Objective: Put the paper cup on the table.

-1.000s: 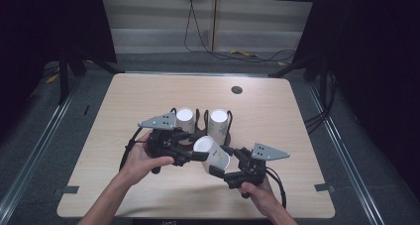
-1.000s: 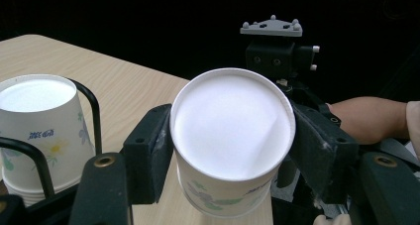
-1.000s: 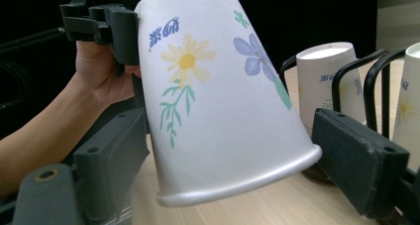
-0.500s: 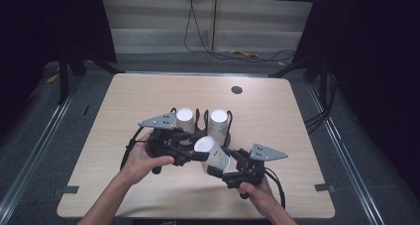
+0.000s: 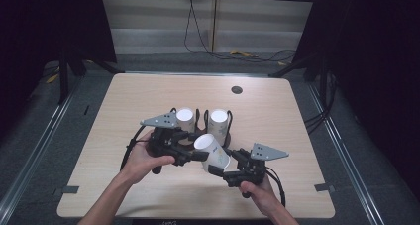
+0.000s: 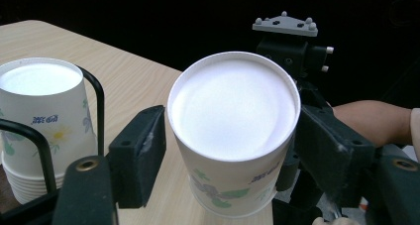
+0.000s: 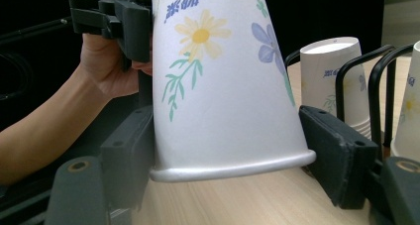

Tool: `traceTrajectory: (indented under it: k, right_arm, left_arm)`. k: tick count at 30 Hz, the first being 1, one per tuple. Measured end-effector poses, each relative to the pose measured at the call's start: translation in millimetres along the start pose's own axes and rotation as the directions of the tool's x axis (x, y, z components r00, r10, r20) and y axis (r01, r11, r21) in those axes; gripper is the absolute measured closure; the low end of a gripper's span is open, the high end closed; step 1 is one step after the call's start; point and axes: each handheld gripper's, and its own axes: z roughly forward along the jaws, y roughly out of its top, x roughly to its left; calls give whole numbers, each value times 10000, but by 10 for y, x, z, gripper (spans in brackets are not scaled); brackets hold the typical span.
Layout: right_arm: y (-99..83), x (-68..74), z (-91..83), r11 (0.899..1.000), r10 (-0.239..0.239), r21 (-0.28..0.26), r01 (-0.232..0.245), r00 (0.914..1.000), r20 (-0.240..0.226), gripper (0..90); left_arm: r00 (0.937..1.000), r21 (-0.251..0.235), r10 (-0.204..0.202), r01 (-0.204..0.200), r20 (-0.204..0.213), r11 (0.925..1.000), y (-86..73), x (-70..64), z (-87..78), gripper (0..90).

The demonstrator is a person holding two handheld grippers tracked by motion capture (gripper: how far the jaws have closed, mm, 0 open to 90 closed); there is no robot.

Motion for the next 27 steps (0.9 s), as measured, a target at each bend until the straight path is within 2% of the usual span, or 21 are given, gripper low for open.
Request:
traceTrajectory:
  k: [11, 17, 23, 24, 25, 27]
  right_arm:
    - [4, -14, -1, 9990, -62, 441, 59, 10000, 57, 274]
    - [28, -20, -13, 9958, -322, 866, 311, 9994, 113, 282]
    - [56, -21, -31, 9886, -626, 1388, 581, 9976, 284, 288]
    - [66, -24, -32, 9830, -795, 1689, 720, 9961, 379, 290]
    - [69, -23, -30, 9800, -905, 1821, 808, 9949, 454, 291]
    - [72, -29, -30, 9750, -1037, 2022, 919, 9934, 485, 293]
  left_arm:
    - [9998, 72, 85, -84, -178, 9999, -13, 10, -5, 217]
    - [9985, 242, 416, -408, -345, 9989, -18, -1, -4, 215]
    - [9975, 411, 593, -577, -394, 9975, -18, -6, -7, 211]
    - [9970, 443, 649, -630, -412, 9970, -18, -5, -9, 211]
    - [9952, 507, 817, -789, -544, 9956, -18, -6, -13, 210]
    - [9938, 553, 884, -847, -681, 9949, -16, -6, -16, 209]
